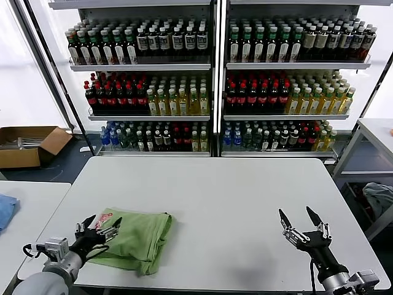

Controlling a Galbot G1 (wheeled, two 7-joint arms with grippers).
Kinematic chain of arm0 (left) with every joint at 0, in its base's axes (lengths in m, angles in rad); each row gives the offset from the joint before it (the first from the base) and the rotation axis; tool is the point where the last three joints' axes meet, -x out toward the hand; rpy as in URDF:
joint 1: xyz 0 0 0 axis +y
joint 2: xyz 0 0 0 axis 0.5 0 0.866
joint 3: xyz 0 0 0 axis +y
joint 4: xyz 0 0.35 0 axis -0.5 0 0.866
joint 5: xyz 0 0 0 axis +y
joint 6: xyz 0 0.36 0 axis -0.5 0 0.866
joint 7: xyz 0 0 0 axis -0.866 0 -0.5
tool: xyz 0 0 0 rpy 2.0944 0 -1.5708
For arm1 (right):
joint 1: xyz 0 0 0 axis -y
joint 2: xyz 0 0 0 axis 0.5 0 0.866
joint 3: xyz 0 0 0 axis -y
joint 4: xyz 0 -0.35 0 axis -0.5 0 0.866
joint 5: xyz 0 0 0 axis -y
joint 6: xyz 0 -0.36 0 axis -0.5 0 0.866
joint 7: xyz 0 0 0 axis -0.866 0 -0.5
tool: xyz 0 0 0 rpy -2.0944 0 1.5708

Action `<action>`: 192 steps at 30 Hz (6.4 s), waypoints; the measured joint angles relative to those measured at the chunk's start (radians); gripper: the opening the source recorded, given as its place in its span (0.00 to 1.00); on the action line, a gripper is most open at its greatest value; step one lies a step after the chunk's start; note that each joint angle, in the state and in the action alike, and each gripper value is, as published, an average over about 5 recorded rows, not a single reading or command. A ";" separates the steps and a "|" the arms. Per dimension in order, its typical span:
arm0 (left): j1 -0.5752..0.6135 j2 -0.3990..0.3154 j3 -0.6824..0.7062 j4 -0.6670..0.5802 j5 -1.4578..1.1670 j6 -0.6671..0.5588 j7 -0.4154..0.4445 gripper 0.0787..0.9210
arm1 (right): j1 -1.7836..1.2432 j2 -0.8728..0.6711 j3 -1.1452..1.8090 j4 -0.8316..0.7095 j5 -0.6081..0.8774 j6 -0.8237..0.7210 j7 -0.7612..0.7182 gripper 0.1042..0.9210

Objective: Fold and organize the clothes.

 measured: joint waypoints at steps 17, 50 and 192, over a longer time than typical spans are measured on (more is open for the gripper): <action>-0.052 -0.021 0.002 0.155 -0.106 0.034 0.010 0.80 | -0.003 0.009 -0.006 -0.004 -0.025 0.001 0.005 0.88; -0.007 0.135 -0.293 0.251 -0.145 -0.079 0.021 0.03 | 0.024 0.005 -0.017 -0.016 -0.015 -0.010 0.011 0.88; 0.035 -0.178 0.113 -0.289 -0.343 0.042 -0.318 0.88 | 0.553 -0.074 -0.651 -0.291 -0.126 -0.353 0.248 0.87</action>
